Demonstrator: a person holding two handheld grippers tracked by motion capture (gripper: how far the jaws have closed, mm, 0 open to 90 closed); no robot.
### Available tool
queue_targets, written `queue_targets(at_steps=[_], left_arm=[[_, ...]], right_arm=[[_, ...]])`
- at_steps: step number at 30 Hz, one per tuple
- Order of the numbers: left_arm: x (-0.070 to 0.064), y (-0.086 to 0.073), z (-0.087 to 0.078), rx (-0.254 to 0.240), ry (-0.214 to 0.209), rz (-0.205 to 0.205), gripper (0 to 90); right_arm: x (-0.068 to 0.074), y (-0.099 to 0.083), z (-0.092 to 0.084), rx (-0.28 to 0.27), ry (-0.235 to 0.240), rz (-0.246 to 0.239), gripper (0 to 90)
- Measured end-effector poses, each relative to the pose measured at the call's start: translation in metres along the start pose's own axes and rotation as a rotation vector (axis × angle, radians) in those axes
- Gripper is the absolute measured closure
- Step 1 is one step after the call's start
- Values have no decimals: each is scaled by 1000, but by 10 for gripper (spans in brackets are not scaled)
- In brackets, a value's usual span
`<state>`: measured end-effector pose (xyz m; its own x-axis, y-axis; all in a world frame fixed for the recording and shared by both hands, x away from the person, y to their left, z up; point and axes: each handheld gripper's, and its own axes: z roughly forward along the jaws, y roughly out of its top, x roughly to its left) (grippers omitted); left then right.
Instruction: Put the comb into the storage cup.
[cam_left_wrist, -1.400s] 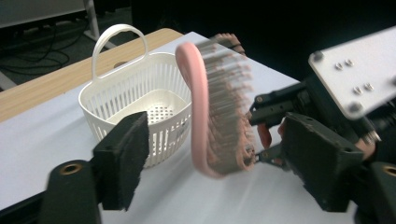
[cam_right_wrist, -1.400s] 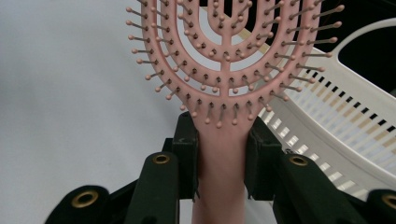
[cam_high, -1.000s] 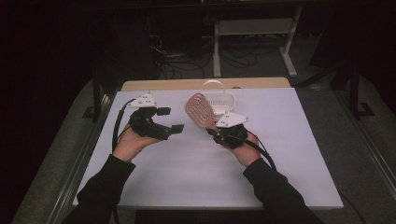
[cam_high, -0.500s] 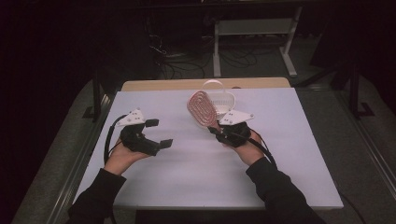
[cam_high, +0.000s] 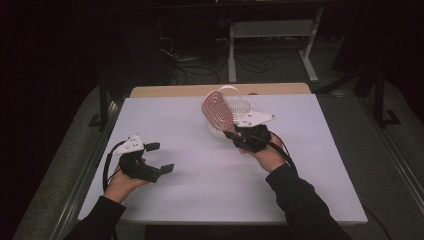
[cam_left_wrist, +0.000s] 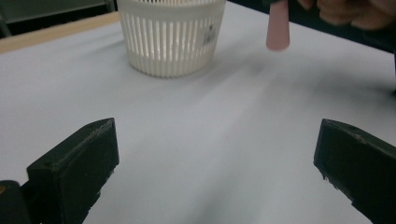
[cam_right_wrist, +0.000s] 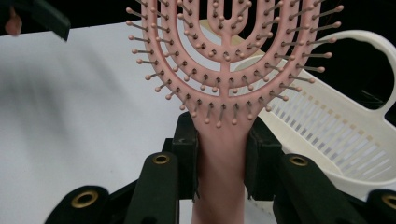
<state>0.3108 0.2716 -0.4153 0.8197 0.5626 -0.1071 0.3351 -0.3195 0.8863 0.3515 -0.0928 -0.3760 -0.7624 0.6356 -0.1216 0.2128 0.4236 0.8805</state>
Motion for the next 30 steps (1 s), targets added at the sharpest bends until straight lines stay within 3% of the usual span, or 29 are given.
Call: queue_targets(at_steps=[6,19,30], left_arm=[[-3,-11,3,41,-5,8,0],[-4,-13,7,52,-14,-9,0],[-4,-14,9,61,-22,-13,0]], right_arm=[[-6,12,-1,-3,11,6,685],[-30,33,-4,-33,21,73,685],[-55,57,-6,-62,-4,85,685]])
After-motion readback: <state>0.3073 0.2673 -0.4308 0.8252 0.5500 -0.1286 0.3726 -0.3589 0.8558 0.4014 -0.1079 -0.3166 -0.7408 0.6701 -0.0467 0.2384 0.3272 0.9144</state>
